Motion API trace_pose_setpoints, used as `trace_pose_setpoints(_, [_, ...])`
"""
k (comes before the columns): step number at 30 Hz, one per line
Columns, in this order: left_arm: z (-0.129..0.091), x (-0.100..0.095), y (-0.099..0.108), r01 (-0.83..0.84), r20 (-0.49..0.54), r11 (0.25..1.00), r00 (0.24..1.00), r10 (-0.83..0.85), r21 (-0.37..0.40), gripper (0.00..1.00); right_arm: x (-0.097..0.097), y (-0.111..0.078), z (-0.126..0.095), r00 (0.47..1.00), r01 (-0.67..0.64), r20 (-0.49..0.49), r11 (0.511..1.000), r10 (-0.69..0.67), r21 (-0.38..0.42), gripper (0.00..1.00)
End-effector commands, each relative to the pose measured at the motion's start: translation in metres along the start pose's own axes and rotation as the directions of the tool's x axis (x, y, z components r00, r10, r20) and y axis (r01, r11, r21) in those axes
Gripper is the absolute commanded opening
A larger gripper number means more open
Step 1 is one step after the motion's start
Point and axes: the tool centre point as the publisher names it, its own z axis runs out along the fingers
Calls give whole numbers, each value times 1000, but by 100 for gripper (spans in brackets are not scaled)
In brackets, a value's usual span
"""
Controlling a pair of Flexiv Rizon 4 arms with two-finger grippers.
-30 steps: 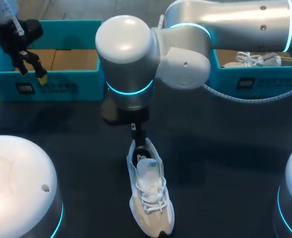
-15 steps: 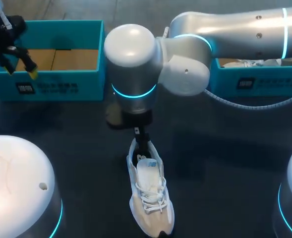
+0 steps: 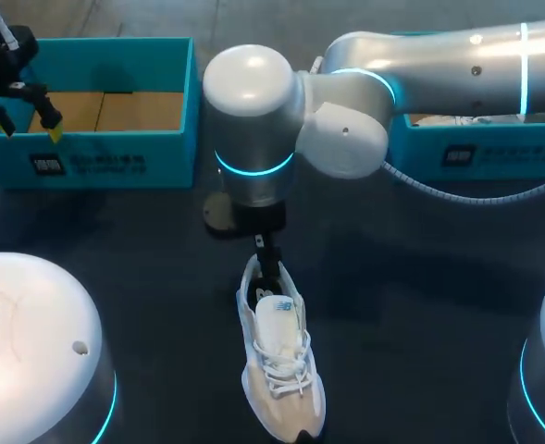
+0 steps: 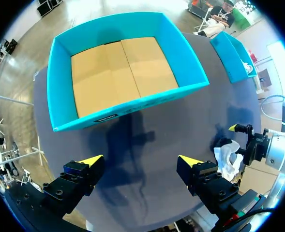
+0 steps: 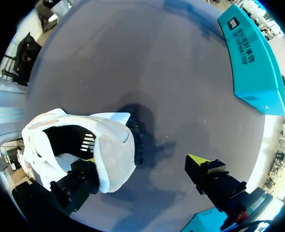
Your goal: Take the shoe out of the shoebox, open the shoe tongue, remove and reinsert the insole, then place the shoe into the shoebox
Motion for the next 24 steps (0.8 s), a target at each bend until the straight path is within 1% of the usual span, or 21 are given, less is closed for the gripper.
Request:
trace_pose_setpoints(1, [1, -1, 1, 5, 1, 1000, 1000, -5, 0, 100, 2, 3, 8, 1000, -3, -13, 1000, 3, 2, 100])
trace_pose_setpoints(7, [2, -2, -1, 14, 3, 1000, 1000, -14, -5, 100, 11, 4, 8, 1000, -11, -19, 1000, 11, -5, 100])
trace_pose_setpoints(12, [4, -3, -3, 17, 4, 1000, 1000, -17, -9, 100, 18, 8, 10, 1000, -20, -20, 1000, 20, -14, 100])
trace_pose_setpoints(22, [4, -3, -4, 23, 9, 1000, 1000, -23, -14, 100, 15, 6, 21, 999, -24, -34, 999, 23, -30, 100])
trace_pose_setpoints(23, [4, -3, -4, 24, 10, 1000, 1000, -24, -15, 100, 14, 6, 22, 999, -24, -36, 999, 22, -31, 99])
trace_pose_setpoints(24, [4, -3, -4, 25, 11, 1000, 1000, -24, -15, 100, 13, 6, 22, 999, -24, -36, 999, 23, -33, 96])
